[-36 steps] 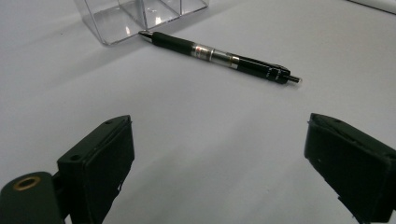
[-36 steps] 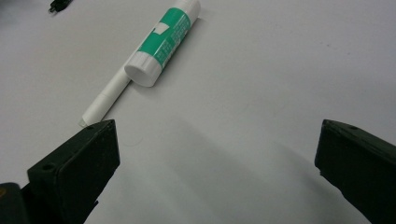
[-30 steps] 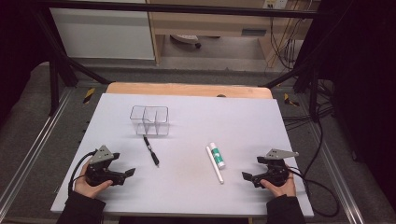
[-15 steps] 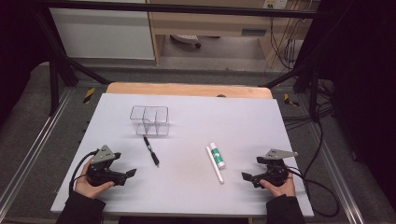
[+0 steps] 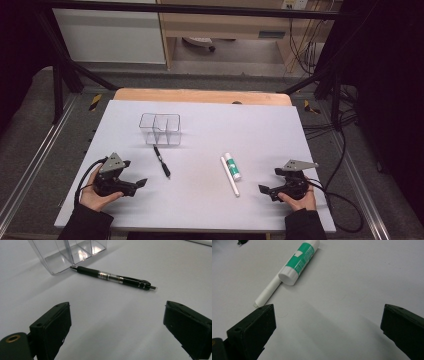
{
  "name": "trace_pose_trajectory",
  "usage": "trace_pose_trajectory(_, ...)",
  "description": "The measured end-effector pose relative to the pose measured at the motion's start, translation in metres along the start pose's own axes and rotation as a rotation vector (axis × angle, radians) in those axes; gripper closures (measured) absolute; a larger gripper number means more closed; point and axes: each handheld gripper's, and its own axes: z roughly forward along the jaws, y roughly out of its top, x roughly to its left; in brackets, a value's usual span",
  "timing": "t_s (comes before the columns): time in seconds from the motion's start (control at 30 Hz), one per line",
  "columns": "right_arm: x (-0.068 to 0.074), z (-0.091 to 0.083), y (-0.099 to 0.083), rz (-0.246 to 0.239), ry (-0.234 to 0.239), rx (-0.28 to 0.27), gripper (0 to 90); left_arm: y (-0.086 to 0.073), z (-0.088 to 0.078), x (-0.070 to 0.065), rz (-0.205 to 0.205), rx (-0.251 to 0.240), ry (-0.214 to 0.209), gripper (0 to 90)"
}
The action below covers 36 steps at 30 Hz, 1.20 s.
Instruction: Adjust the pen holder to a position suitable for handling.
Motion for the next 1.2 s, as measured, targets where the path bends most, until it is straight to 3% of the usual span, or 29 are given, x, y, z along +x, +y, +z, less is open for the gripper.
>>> trace_pose_trajectory(0.33,0.0,0.0,0.0,-0.001,0.001,0.001,0.4,0.01,-0.001,-0.003,0.064,0.007,0.024,7.8)
trace_pose_trajectory(0.67,0.0,0.001,0.0,-0.001,-0.003,0.007,0.4,0.027,0.001,-0.005,0.152,0.03,0.045,7.6)
trace_pose_trajectory(0.9,0.0,0.001,0.0,-0.003,-0.005,0.008,0.4,0.042,0.001,-0.009,0.247,0.037,0.058,6.7)
trace_pose_trajectory(1.2,0.0,0.001,0.0,-0.003,-0.007,0.009,0.4,0.056,0.008,-0.01,0.318,0.044,0.088,6.7)
